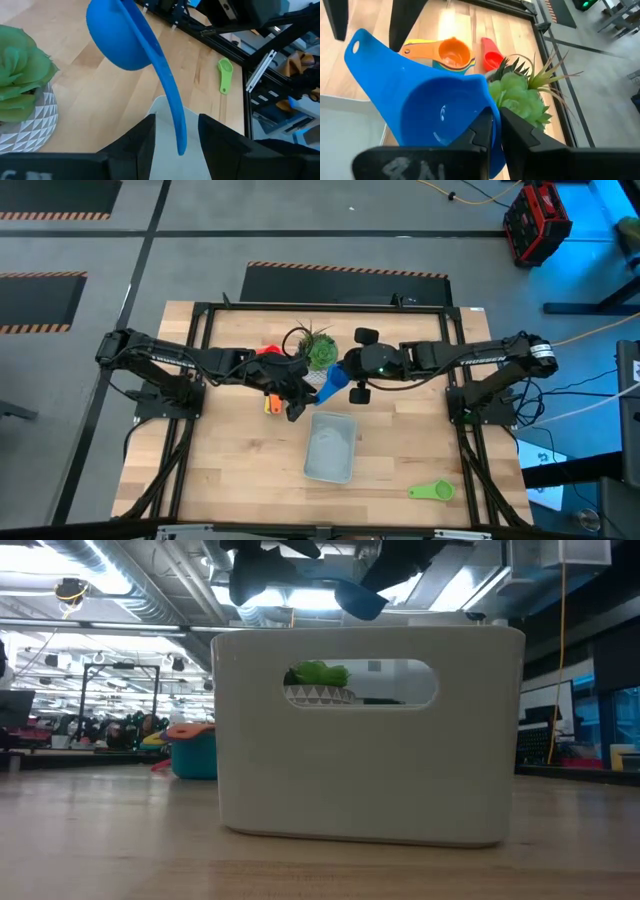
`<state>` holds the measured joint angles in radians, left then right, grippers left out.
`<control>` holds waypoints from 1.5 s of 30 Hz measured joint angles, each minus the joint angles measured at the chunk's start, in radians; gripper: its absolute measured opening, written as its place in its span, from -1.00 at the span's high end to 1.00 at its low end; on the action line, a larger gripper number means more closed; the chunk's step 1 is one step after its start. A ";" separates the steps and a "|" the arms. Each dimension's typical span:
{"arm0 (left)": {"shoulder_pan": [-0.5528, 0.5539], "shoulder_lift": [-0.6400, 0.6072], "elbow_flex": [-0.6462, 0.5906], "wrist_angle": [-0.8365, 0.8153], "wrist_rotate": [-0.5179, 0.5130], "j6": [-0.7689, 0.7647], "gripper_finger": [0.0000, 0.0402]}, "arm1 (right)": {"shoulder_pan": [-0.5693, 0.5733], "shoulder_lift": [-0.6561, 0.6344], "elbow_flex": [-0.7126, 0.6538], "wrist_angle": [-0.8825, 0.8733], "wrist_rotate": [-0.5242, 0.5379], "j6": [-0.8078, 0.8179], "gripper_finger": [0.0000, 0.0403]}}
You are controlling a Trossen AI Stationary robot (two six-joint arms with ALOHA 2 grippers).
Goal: Nest measuring cups in basket
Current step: Stack the blue measuring cup on top of the orange measuring cup
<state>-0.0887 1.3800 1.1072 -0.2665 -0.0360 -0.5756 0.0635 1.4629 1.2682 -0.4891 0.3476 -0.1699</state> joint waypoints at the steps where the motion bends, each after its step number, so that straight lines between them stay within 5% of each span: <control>1: 0.000 0.000 0.000 0.000 0.000 0.000 0.32 | 0.000 0.000 0.000 0.002 0.000 0.000 0.82; 14: 0.000 0.000 0.000 -0.002 0.035 -0.001 0.53 | 0.000 0.002 0.000 0.062 0.000 0.000 0.82; 24: 0.000 0.000 0.000 -0.005 0.035 -0.002 0.96 | 0.000 0.002 0.000 0.064 0.002 0.000 0.82; 35: 0.002 0.000 0.000 -0.005 0.027 0.000 0.98 | 0.000 0.002 0.000 0.077 0.002 0.004 0.80; 45: 0.002 0.000 0.000 0.002 0.026 0.005 0.99 | 0.000 0.001 0.000 0.079 -0.004 0.004 0.33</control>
<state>-0.0872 1.3800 1.1072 -0.2646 -0.0101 -0.5705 0.0631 1.4643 1.2682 -0.4099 0.3435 -0.1661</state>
